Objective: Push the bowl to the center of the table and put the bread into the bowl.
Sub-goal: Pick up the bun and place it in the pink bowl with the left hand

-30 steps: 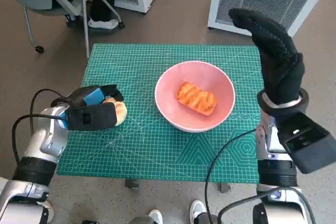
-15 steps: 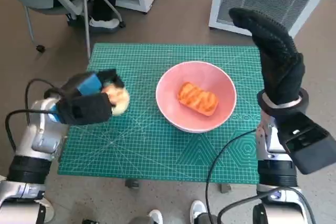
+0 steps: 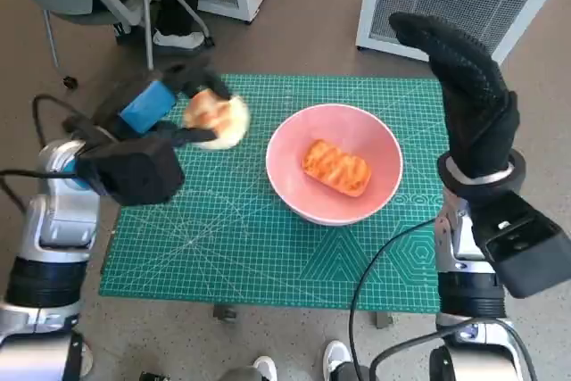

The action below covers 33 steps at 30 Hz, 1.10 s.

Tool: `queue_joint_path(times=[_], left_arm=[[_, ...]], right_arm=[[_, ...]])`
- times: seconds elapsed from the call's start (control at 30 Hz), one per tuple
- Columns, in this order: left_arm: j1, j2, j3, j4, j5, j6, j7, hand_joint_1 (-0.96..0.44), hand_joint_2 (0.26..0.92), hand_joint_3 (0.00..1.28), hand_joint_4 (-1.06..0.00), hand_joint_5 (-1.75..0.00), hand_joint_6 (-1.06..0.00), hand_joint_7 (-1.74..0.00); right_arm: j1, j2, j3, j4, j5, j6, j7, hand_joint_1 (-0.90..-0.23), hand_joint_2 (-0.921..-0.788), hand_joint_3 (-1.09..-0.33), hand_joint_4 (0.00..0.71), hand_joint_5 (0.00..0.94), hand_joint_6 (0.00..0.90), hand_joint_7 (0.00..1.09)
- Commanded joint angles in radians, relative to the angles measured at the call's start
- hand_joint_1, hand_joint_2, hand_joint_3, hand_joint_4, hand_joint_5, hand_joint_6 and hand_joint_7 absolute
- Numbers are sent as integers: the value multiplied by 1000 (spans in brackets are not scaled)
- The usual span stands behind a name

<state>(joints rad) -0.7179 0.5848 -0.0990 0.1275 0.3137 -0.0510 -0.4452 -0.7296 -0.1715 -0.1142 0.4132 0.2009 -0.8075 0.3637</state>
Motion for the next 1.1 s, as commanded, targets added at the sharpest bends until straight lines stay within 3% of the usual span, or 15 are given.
queue_joint_path(times=[0.03, 0.37, 0.53, 0.57, 0.63, 0.73, 0.93, 1.1], left_arm=[[-43, -45, -35, -26, 7, -21, 12, 0, 920, 111, -666, -1138, -548, -1299], [-133, -127, -126, 60, 32, -53, -13, -1, 921, 114, -648, -1153, -558, -1295], [-154, -170, -162, 92, 37, -8, -42, -1, 921, 224, -487, -1290, -471, -1407], [-156, -174, -168, 96, 40, -2, -48, -19, 906, 236, -440, -1178, -418, -1294], [-157, -180, -186, 106, 49, 5, -65, -102, 907, 154, -446, -583, -392, -749], [-159, -186, -201, 123, 45, 6, -91, -205, 916, 86, -385, -194, -371, -358], [-158, -194, -204, 140, 22, 14, -143, -315, 921, 51, -175, -20, -298, -129], [-141, -199, -187, 121, 4, 23, -153, -334, 921, 43, -95, -3, -247, -72]], right_arm=[[23, 0, 2, -5, 7, 7, 1, -573, -921, -861, -1, 501, -1, 667], [24, -3, -1, -3, 10, 7, 3, -581, -921, -859, -1, 502, -1, 666], [29, -4, -1, -12, 10, 9, 2, -580, -921, -858, -1, 501, -1, 662], [31, -4, -1, -14, 10, 10, 1, -580, -921, -858, -1, 501, -1, 661], [33, -5, -1, -21, 12, 13, 0, -578, -921, -859, -1, 501, -1, 660], [36, -5, -2, -28, 15, 18, 0, -572, -921, -862, -1, 500, -1, 660], [41, -7, -4, -44, 20, 33, 0, -571, -921, -863, -1, 497, -1, 657], [43, -8, -7, -53, 28, 44, 1, -572, -921, -859, -1, 494, -1, 653]])
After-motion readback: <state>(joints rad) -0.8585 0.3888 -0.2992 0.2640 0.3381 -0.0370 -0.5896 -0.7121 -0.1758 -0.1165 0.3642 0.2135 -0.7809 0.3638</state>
